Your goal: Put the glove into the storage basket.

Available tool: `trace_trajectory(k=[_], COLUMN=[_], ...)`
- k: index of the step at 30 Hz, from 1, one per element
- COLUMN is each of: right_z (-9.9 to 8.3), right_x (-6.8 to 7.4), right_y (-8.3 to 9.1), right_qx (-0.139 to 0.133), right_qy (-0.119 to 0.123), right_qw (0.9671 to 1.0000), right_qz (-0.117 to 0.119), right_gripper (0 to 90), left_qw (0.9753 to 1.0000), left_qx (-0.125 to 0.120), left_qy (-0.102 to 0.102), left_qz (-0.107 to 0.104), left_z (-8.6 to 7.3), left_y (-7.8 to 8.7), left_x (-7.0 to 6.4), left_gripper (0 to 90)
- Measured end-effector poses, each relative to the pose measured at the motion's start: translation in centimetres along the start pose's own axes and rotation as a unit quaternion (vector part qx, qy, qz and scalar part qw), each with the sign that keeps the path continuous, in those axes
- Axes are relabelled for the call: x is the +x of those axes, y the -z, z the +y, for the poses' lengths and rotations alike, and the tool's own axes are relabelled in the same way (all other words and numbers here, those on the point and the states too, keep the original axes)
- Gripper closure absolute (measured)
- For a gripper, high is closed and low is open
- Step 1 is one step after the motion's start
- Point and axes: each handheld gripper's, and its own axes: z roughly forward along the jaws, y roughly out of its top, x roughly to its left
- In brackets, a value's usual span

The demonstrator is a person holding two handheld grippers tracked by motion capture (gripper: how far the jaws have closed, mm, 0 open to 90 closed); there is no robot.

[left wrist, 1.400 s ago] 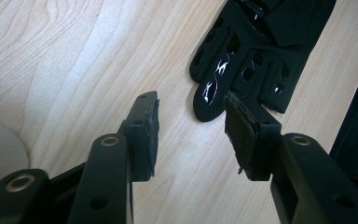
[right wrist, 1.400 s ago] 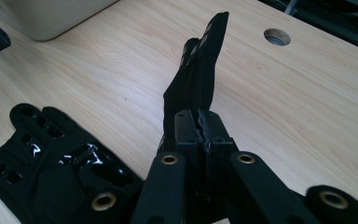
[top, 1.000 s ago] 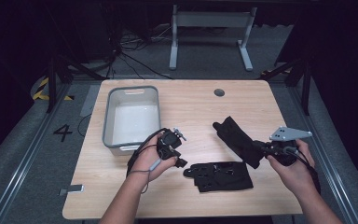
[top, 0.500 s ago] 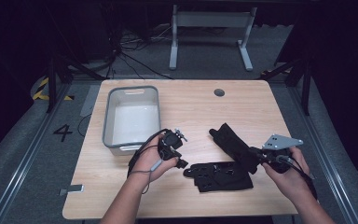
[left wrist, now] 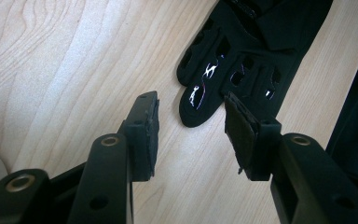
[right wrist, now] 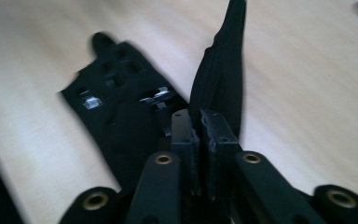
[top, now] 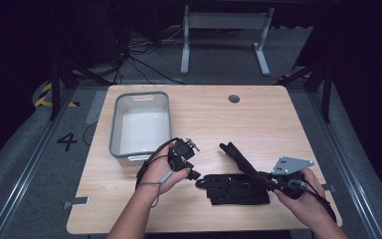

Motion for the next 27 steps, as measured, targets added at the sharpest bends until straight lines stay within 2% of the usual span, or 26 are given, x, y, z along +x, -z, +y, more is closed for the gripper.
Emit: trace_trajectory(k=[3,5,7,10,14,22,27], right_z=[-0.3,-0.4,-0.3,-0.2,-0.3,-0.5,-0.8], right_x=[0.9,1.2,1.3,1.1,0.4,-1.6,-2.5], right_y=[-0.2,0.0,0.2,0.5,0.5,0.1,-0.3], right_qx=[0.0,-0.011,-0.022,-0.029,-0.033,-0.037,-0.03], right_qy=[0.008,0.002,-0.004,-0.008,-0.025,-0.094,-0.114], right_qw=[0.9996,0.9987,0.9979,0.9979,0.9978,0.9936,0.992], right_qz=[0.029,0.05,0.061,0.058,0.051,0.05,0.045], right_gripper=[78.8,74.9,73.7,73.3,73.2,72.7,72.6], left_qw=[1.0,1.0,1.0,1.0,1.0,1.0,0.9999], left_qx=[0.0,0.0,0.001,0.002,0.001,-0.001,-0.002], left_qy=[0.001,0.002,0.002,0.001,-0.001,0.0,0.0], left_qz=[0.0,-0.001,-0.002,-0.002,-0.004,-0.008,-0.011], left_z=[0.0,-0.1,-0.1,0.0,0.0,0.0,0.1], left_y=[0.0,0.0,-0.1,-0.1,-0.1,0.0,0.0], left_x=[0.0,0.0,-0.1,-0.1,-0.2,-0.3,-0.4], left_gripper=[55.4,55.3,55.3,55.3,55.4,56.3,56.5])
